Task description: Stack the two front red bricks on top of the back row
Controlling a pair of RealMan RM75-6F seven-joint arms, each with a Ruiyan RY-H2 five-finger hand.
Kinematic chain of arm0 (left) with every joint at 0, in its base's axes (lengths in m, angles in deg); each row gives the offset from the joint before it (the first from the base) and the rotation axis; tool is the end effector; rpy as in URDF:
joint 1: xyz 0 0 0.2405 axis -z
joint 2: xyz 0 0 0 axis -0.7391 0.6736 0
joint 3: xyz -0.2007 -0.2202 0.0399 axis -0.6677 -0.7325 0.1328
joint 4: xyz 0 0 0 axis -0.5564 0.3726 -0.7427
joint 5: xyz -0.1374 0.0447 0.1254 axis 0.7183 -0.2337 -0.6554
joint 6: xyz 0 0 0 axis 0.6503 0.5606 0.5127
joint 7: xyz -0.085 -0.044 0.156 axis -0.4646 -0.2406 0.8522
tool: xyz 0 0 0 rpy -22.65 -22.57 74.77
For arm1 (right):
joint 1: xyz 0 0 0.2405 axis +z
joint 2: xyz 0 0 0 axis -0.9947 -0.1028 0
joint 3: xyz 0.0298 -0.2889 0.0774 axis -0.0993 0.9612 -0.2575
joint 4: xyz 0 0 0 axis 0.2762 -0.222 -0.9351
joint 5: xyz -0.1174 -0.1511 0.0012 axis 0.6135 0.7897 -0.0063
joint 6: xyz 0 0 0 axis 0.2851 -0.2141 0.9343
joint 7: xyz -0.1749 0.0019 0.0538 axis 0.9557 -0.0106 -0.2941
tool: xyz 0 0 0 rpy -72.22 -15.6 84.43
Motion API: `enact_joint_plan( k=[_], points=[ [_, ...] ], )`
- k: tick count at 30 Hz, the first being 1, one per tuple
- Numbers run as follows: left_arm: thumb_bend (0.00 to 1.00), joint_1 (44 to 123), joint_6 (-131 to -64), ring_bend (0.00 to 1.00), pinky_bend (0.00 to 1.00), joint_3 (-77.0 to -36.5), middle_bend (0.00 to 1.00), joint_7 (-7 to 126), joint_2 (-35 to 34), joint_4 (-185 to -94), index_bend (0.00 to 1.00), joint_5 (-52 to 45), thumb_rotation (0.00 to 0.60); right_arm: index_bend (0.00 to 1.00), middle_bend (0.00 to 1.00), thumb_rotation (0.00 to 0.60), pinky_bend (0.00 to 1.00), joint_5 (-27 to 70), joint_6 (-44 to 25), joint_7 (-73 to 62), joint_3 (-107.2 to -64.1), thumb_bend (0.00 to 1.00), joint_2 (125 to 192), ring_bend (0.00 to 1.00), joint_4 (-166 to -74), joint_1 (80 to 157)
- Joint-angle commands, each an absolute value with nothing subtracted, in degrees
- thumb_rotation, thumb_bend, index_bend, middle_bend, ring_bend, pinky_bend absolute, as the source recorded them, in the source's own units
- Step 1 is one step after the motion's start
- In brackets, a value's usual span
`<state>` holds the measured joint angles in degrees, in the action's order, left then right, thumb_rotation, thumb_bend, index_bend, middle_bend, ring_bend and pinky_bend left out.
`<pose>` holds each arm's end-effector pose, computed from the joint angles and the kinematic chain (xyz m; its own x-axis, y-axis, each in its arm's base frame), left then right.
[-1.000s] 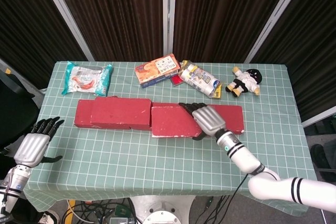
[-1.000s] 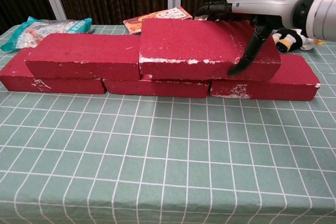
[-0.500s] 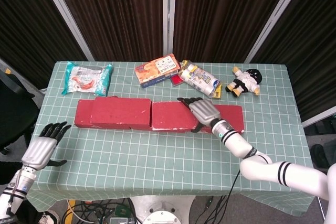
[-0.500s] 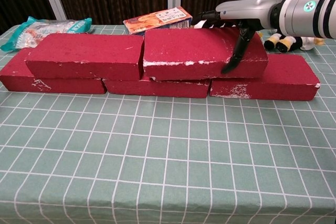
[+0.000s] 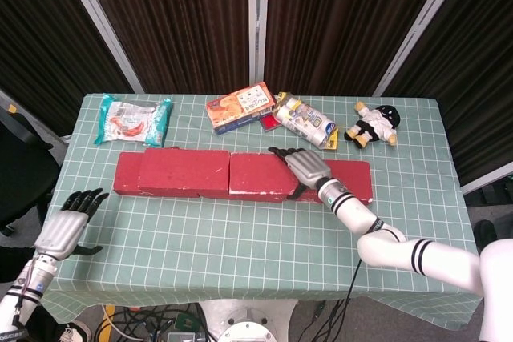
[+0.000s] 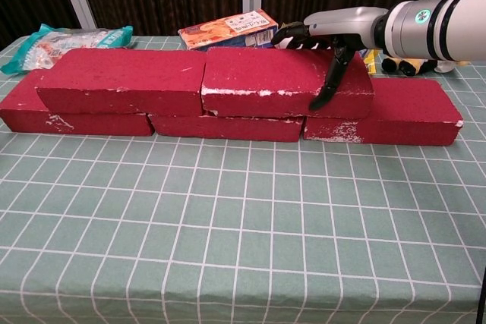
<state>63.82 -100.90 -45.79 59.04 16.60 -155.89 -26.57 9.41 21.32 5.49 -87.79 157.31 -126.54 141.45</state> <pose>-0.3437 0.2618 0.1274 0.4595 0.3077 0.8332 0.8882 -0.1584 -0.4313 -0.1214 -0.4621 -0.0061 0.4014 -0.4888 0.7745 -0.8961 -0.3845 0.2218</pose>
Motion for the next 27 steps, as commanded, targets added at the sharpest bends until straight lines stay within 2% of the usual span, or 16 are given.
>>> enact_joint_plan(
  k=[1, 27],
  points=[
    [0.0, 63.8, -100.8, 0.0, 0.0, -45.8, 0.0, 58.8, 16.5, -155.7, 0.03, -26.7, 0.6, 0.03, 0.27, 0.6, 0.23, 8.7, 21.1, 5.5, -87.6, 0.05, 157.1, 0.16, -126.5, 141.8],
    [0.0, 63.8, -100.0, 0.0, 0.0, -45.9, 0.0, 55.4, 16.3, -153.8, 0.03, -26.8, 0.6, 0.04, 0.27, 0.6, 0.23, 4.3, 20.5, 4.7, -86.1, 0.05, 158.6, 0.16, -125.2, 143.9]
  ],
)
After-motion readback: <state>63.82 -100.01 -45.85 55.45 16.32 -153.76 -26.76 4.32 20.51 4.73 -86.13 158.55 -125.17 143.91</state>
